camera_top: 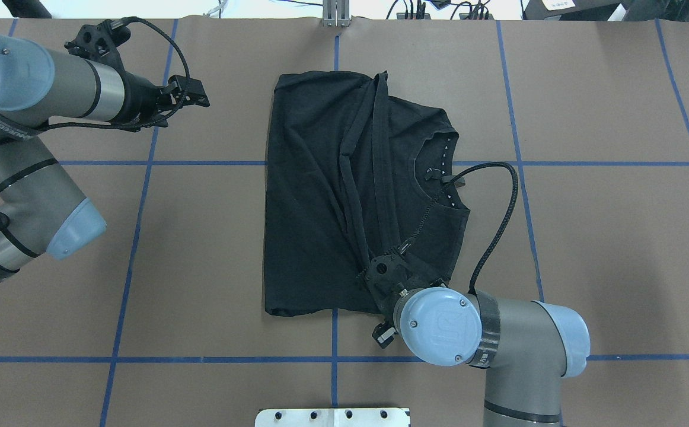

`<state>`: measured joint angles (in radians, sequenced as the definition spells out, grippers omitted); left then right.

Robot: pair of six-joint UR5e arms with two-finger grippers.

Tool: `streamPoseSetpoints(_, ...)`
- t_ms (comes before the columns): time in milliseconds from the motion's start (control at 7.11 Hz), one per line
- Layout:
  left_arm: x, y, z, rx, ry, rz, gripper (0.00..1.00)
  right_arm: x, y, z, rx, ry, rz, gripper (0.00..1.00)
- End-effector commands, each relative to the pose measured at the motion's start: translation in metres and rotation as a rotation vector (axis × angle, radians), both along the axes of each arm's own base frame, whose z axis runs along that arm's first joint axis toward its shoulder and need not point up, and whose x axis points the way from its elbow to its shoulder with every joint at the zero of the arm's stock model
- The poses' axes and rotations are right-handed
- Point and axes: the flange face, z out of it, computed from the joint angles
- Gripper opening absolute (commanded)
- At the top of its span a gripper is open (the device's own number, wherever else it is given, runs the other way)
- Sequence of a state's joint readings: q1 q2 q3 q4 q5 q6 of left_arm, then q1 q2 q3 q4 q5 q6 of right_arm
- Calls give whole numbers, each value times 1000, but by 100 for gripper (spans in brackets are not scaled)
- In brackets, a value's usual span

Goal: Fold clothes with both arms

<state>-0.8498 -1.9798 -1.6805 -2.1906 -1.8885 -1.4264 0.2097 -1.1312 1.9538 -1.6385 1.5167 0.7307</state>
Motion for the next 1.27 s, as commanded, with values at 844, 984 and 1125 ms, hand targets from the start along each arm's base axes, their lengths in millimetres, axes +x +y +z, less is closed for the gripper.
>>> streamPoseSetpoints(844,3,1,9,-18,-7,1,99,-19,-7,0,33,20,-9,0)
streamPoseSetpoints(984,3,1,9,-19,-8,1,99,-15,-17,0,31,22,6,0)
streamPoseSetpoints(1125,4,2,8,-18,-5,2,99,-1,-39,-3,42,19,11,0)
